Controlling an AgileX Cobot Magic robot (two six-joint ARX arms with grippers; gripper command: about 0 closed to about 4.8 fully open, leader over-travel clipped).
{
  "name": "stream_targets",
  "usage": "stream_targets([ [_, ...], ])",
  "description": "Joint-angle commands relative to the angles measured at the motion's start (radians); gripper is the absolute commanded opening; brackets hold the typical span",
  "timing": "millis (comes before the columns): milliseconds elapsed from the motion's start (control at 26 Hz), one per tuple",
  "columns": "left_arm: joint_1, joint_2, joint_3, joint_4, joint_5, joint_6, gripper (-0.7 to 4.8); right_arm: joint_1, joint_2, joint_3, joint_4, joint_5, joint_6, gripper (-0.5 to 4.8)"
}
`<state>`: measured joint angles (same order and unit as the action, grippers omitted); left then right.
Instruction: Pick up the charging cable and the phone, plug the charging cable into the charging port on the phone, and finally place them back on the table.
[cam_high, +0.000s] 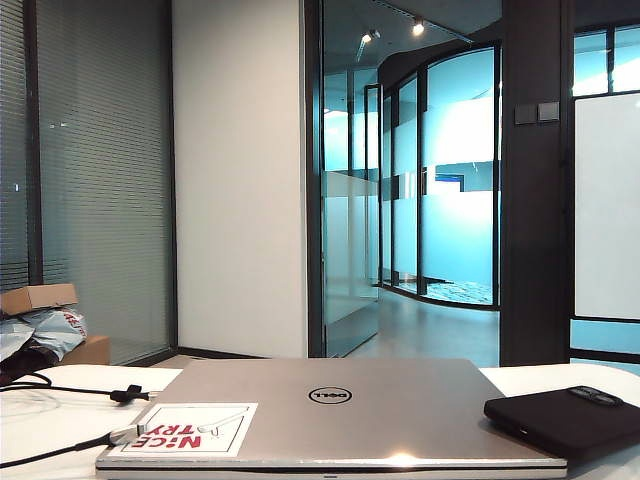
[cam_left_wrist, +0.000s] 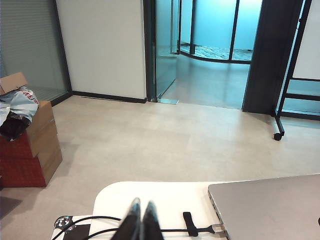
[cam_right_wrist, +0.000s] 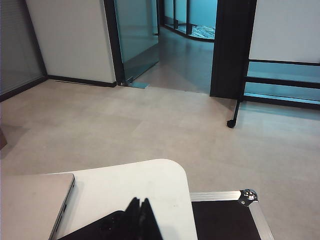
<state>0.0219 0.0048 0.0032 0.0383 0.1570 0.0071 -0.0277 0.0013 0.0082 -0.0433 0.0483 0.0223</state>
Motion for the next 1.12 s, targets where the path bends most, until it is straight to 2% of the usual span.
stream_targets([
  [38,-0.001,0.001,0.000,0.011,0.001,0.000,-0.05,0.002,-0.002,0.005,0.018,-0.033,0.002,-0.06],
  [423,-0.001,0.001,0.000,0.007,0.001,-0.004,-0.06,0.001,-0.002,0.006,0.029,-0.021,-0.005,-0.06],
  [693,-0.001,0.001,0.051,0.029,0.000,-0.077,-0.06,0.001,0.003,0.125,0.024,0.027,-0.003,-0.06],
  [808,-0.001,0.001,0.113,0.030,0.000,-0.093,-0.06,0.002,0.031,0.204,0.024,-0.001,-0.003,-0.06],
  [1116,-0.001,0.096,0.254,0.030,0.000,-0.093,-0.06,0.002,0.271,0.436,0.024,-0.140,0.007,-0.06],
])
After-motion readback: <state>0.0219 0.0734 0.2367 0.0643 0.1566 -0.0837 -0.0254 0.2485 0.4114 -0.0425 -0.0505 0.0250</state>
